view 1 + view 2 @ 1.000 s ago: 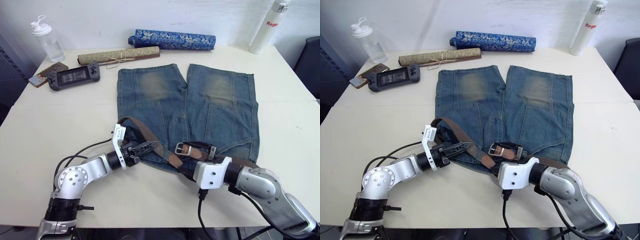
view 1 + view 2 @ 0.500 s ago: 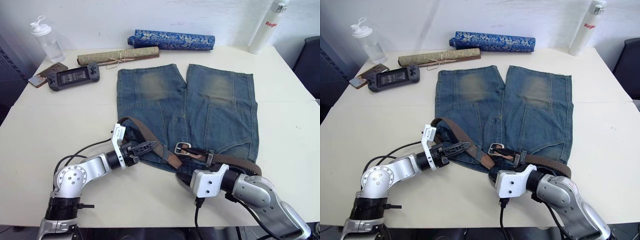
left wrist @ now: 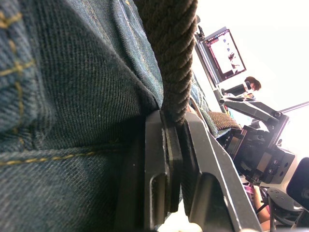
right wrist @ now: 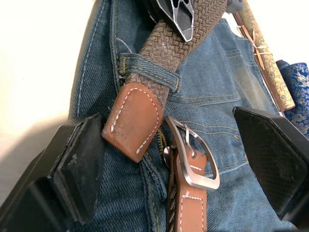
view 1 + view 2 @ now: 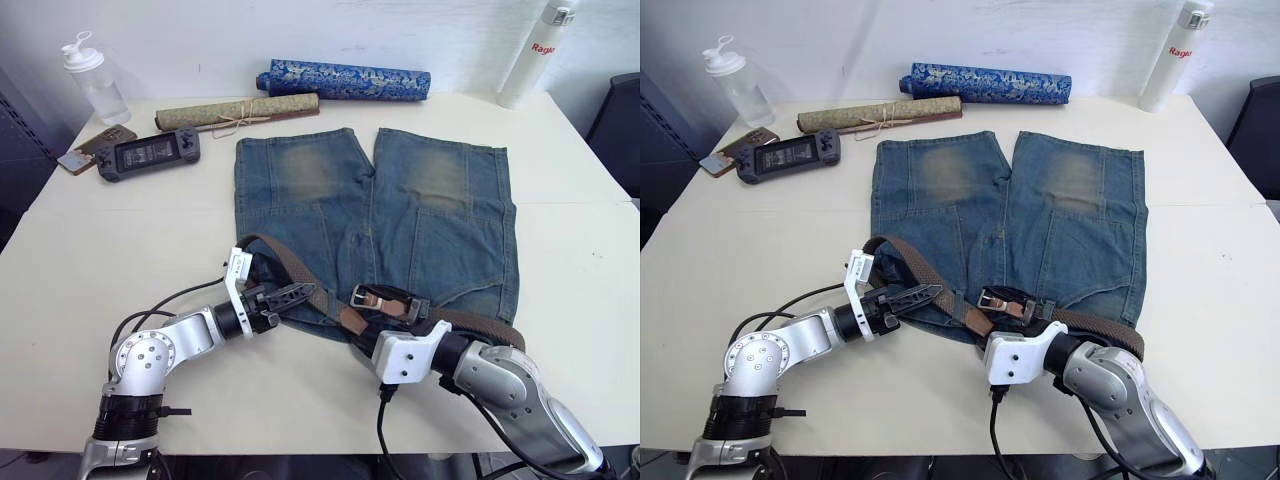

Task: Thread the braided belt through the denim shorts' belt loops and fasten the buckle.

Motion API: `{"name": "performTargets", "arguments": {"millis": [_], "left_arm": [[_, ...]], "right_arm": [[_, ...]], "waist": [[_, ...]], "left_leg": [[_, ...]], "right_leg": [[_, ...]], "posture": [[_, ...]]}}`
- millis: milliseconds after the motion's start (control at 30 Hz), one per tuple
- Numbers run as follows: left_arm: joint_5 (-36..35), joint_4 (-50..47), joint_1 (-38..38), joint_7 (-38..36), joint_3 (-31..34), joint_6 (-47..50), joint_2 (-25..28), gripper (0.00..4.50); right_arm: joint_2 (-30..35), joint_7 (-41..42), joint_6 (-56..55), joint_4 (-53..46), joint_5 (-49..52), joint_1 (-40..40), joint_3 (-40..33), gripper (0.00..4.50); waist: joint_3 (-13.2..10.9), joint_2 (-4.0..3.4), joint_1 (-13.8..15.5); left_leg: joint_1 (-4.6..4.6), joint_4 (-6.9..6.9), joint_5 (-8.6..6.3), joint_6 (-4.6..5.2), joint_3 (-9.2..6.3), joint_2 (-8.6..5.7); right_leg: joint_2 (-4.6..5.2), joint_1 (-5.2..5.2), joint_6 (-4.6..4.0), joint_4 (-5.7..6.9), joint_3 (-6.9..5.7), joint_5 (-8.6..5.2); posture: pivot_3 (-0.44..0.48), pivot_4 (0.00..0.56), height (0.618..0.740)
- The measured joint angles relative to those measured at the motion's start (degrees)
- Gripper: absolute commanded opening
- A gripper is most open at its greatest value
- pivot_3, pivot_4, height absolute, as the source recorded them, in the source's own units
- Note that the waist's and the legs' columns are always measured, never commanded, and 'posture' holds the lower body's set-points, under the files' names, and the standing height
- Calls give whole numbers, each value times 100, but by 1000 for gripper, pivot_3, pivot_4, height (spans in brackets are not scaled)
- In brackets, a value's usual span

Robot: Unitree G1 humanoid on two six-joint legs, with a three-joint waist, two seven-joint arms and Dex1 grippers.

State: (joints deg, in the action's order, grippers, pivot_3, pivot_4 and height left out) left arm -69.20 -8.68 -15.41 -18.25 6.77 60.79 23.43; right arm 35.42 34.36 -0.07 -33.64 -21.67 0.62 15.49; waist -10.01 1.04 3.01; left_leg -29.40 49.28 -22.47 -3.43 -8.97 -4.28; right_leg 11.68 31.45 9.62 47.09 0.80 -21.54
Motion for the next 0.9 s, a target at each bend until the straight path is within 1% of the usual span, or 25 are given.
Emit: {"name": "performTargets", "arguments": {"millis": [267, 467, 567, 700, 733, 767, 800, 900], "left_arm": [[11, 0, 0, -6, 4, 44, -3, 0], [18, -1, 0, -7, 7, 57, -6, 0], [26, -1, 0, -7, 7, 60, -7, 0], [51, -1, 0, -7, 11, 59, -13, 0], [54, -1, 0, -7, 11, 60, -15, 0], [58, -1, 0, -7, 12, 61, -17, 0], [63, -1, 0, -7, 12, 63, -18, 0], [66, -1, 0, -7, 14, 76, -21, 0]], "right_arm": [[1, 11, 3, -2, 31, -34, -224, 4431], [7, 72, -1, -23, 118, -38, -245, 4431], [7, 129, -37, -55, 200, -11, -245, 3612], [7, 162, -135, -63, 210, 4, -245, 1704], [7, 168, -154, -66, 210, 4, -245, 1130], [8, 172, -190, -66, 210, 6, -245, 687], [9, 184, -231, -66, 209, 14, -245, 102], [14, 204, -242, -66, 209, 41, -245, 40]], "waist": [[0, 0, 1], [0, 0, -1], [0, 0, -2], [0, 0, -6], [0, 0, -6], [0, 0, -5], [0, 0, -5], [0, 0, -5]], "left_leg": [[0, 0, 0, 0, 0, 0], [0, 0, 0, 0, 0, 0], [0, 0, 0, 0, 0, 0], [1, 1, 0, -1, 0, 0], [1, 1, 0, -1, 0, 0], [1, 1, 0, -1, 0, 0], [1, 1, 0, -1, 0, 0], [1, 1, 0, -1, 0, 0]], "right_leg": [[0, 0, 0, 2, 0, 0], [0, 1, 0, 4, 1, 0], [0, 1, 0, 5, 1, 0], [0, 1, 0, 7, 1, 0], [0, 1, 0, 8, 1, 0], [0, 1, 0, 8, 1, 0], [0, 1, 0, 8, 1, 0], [0, 1, 0, 8, 2, 0]], "posture": [[0, 150, 637], [0, 150, 637], [0, 150, 637], [0, 150, 637], [0, 150, 637], [0, 150, 637], [0, 150, 637], [0, 150, 637]]}}
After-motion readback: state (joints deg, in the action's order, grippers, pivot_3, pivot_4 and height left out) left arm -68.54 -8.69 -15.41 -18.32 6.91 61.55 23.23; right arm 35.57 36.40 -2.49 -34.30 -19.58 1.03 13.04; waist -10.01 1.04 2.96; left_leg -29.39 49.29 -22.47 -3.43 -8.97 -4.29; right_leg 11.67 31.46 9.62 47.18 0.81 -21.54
